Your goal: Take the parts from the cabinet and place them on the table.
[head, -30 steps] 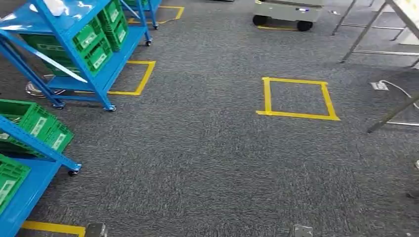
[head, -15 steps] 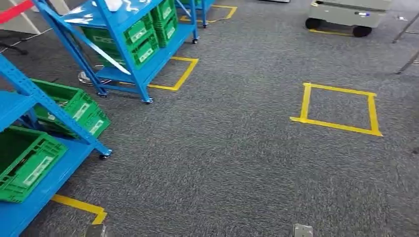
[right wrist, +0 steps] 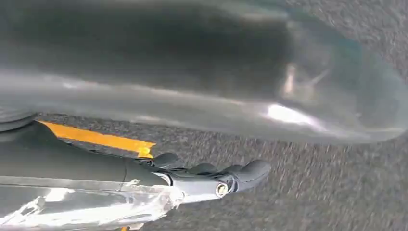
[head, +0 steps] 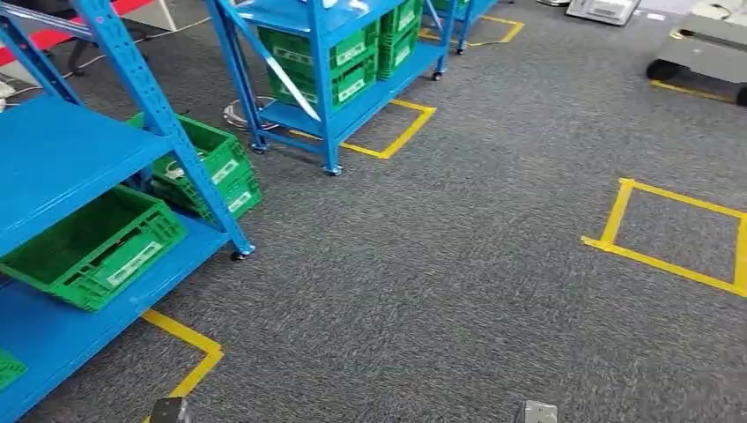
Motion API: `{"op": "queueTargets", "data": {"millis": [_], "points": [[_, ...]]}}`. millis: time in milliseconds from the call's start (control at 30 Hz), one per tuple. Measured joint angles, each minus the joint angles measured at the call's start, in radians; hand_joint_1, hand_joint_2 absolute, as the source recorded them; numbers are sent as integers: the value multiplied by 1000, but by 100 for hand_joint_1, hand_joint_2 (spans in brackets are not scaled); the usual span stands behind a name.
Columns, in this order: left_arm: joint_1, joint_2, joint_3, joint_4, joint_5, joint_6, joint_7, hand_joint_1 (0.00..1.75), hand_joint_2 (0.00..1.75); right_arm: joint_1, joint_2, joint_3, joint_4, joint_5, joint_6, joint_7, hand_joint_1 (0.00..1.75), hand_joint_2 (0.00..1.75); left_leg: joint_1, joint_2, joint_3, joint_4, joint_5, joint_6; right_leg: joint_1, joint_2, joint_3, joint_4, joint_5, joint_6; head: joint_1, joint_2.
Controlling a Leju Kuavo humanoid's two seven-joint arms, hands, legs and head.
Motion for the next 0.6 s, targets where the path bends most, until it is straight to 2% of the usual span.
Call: {"op": "queueTargets", "data": {"millis": [33,67,100,133,167,200,233,267,333,367,400,433,467,500,533,567,600], "points": [[1,0,0,0,0,0,0,0,0,0,0,0,0,0,0,0,0,0,-2,-14,0,0,0,1,1,2,-25,36,-1,-3,0,0],[2,0,0,0,0,0,0,0,0,0,0,0,0,0,0,0,0,0,-3,-30,1,0,0,1,2,2,-25,21,23,-8,0,0],[2,0,0,0,0,1,0,0,0,-1,0,0,0,0,-1,0,0,0,-3,-46,2,0,0,1,3,5,-5,-36,66,-14,0,0],[2,0,0,0,0,1,0,0,0,-1,0,0,0,0,-1,0,0,0,-3,-63,3,0,1,0,3,18,32,-123,116,-20,0,0],[1,0,0,0,0,1,0,0,0,-1,0,0,0,0,-1,0,0,0,-3,-77,4,0,2,-1,3,51,77,-220,162,-27,1,0],[1,-2,0,0,-1,1,-1,0,0,-1,-1,0,0,0,-2,0,0,0,-3,-88,2,1,2,-4,-1,115,100,-276,164,-30,2,0],[0,-1,0,0,-2,1,-2,0,0,-1,0,0,0,0,-2,0,0,0,-4,-102,-3,4,3,-10,-2,103,103,-286,166,-21,2,0],[2,-1,0,0,-3,1,-2,0,0,-3,0,0,0,0,-3,0,0,0,1,-107,-8,2,6,-18,4,93,109,-284,166,-21,2,0],[7,-1,0,0,-3,1,-2,0,0,-3,0,0,0,1,-4,0,0,0,7,-129,-15,-5,15,-35,8,75,108,-286,173,-32,1,0],[6,0,0,0,-5,1,-2,0,0,-5,2,0,0,1,-5,0,0,0,7,-106,-15,1,9,-37,0,58,111,-299,182,-40,1,0],[6,0,0,0,-5,1,-2,0,0,-5,2,1,0,1,-5,0,0,0,-1,-45,-27,23,-16,-42,2,46,113,-303,183,-44,-4,0],[3,-1,0,0,-5,1,-2,0,0,-4,2,1,0,1,-6,0,0,0,-1,-10,-57,84,-59,-48,3,29,112,-303,183,-49,-12,0],[0,-1,0,0,-5,1,-2,0,0,-1,2,1,0,1,-7,0,0,0,0,2,-94,162,-100,-52,4,11,111,-303,182,-50,-11,0],[-1,-1,0,0,-5,1,-2,0,0,0,2,1,0,1,-8,0,0,0,2,7,-130,241,-133,-55,4,-7,110,-303,181,-51,-12,0],[0,-1,0,0,-5,1,-2,0,0,0,2,1,0,1,-8,0,0,0,3,9,-156,297,-147,-58,4,-24,109,-302,180,-52,-11,0],[2,0,0,0,-5,1,-2,0,0,0,2,1,0,1,-8,0,0,0,5,10,-154,297,-133,-61,4,-41,110,-302,180,-51,-13,0],[4,0,0,0,-5,1,-2,0,0,0,2,1,0,2,-8,0,0,0,7,13,-128,252,-98,-63,3,-55,110,-302,178,-50,-12,0]]}}
